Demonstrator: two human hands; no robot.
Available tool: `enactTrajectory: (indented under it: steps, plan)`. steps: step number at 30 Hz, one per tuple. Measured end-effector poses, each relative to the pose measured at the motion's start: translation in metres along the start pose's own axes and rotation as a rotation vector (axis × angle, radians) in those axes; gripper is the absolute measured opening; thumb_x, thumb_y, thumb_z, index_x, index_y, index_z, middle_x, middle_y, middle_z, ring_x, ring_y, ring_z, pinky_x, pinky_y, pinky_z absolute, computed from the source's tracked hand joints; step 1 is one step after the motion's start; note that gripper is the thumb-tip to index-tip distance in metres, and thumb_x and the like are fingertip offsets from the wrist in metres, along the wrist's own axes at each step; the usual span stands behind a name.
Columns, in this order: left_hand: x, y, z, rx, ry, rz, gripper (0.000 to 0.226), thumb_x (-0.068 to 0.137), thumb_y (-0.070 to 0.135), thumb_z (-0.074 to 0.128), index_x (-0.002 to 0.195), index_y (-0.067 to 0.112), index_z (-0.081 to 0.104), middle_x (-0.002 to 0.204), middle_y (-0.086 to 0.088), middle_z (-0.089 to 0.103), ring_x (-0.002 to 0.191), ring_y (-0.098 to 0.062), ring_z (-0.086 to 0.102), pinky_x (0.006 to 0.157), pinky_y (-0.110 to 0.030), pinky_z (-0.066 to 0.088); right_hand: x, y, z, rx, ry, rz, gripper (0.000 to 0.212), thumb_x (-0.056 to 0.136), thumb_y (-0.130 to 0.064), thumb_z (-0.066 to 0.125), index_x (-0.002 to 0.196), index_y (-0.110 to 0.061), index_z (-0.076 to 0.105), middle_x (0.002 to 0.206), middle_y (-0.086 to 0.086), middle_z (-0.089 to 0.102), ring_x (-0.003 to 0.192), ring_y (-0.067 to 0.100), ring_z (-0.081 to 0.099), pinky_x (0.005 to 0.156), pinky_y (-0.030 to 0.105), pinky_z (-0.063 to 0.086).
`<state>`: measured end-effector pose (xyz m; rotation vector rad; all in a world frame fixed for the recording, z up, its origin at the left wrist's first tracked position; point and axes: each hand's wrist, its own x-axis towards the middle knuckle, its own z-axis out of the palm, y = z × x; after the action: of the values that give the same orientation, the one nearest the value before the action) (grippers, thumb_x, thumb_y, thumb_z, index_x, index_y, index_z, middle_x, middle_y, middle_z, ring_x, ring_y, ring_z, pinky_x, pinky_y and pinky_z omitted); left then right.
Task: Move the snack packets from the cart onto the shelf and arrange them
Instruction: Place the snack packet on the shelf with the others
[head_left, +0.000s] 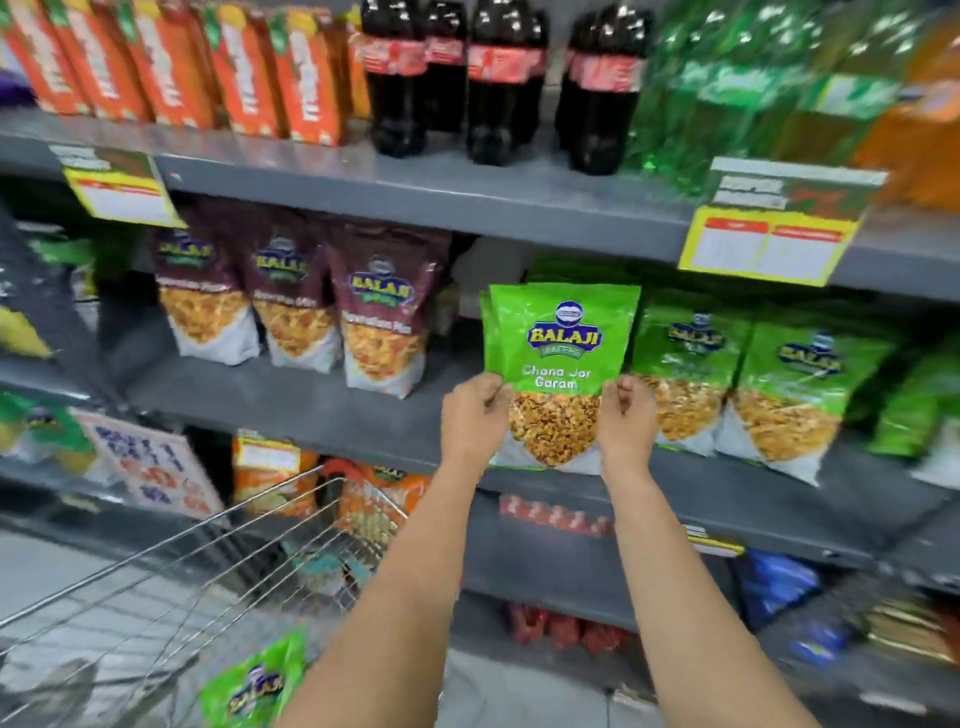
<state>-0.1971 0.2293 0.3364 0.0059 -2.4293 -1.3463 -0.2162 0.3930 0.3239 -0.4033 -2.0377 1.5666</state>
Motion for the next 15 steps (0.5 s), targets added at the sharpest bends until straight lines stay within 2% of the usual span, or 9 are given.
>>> enactTrajectory:
  steps: [3,6,8,10,13,15]
  plan:
    - [0.003,0.019,0.041,-0.098,-0.054,-0.033,0.021,0.086,0.013,0.062,0.069,0.002,0.059,0.068,-0.026,0.064,0.061,-0.03,0.057,0.059,-0.032,0.039,0.025,0.011,-0.029,-0.03,0.081,0.003,0.019,0.095,-0.012,0.05,0.104,0.004,0.056,0.085,0.009,0.054,0.079,0.019,0.05,0.073,0.028,0.039]
    - [0.008,0.032,0.074,-0.122,-0.091,-0.043,0.018,0.088,0.015,0.06,0.09,-0.002,0.065,0.087,-0.024,0.071,0.073,-0.026,0.062,0.073,-0.038,0.051,0.046,0.021,-0.047,-0.071,0.124,0.019,0.022,0.095,-0.01,0.05,0.108,0.007,0.055,0.087,0.008,0.053,0.081,0.018,0.049,0.07,0.021,0.038]
    - [0.011,0.035,0.087,-0.102,-0.101,-0.054,0.021,0.09,0.018,0.057,0.099,0.001,0.065,0.092,-0.021,0.072,0.08,-0.029,0.067,0.075,-0.04,0.052,0.055,0.028,-0.053,-0.086,0.134,0.033,0.022,0.094,-0.011,0.051,0.108,0.006,0.055,0.088,0.008,0.054,0.081,0.018,0.05,0.072,0.03,0.042]
    - [0.014,0.033,0.1,-0.05,-0.11,-0.073,0.022,0.092,0.021,0.053,0.102,0.005,0.063,0.089,-0.017,0.072,0.08,-0.031,0.068,0.07,-0.038,0.052,0.061,0.035,-0.055,-0.119,0.125,0.045,0.019,0.093,-0.01,0.052,0.106,0.003,0.056,0.088,0.011,0.056,0.081,0.02,0.052,0.077,0.039,0.047]
    - [0.01,0.02,0.112,0.019,-0.136,-0.097,0.021,0.094,0.021,0.05,0.096,0.002,0.06,0.083,-0.02,0.069,0.077,-0.035,0.065,0.062,-0.034,0.044,0.062,0.052,-0.054,-0.185,0.076,0.086,0.019,0.094,-0.01,0.053,0.107,0.002,0.058,0.098,0.02,0.065,0.082,0.019,0.054,0.076,0.03,0.045]
    - [0.005,0.013,0.116,0.049,-0.154,-0.101,0.021,0.095,0.021,0.049,0.095,0.002,0.059,0.083,-0.021,0.069,0.077,-0.035,0.064,0.061,-0.032,0.042,0.058,0.061,-0.054,-0.228,0.045,0.123,0.022,0.094,-0.012,0.052,0.111,0.001,0.057,0.106,0.019,0.067,0.088,0.023,0.059,0.08,0.03,0.045]
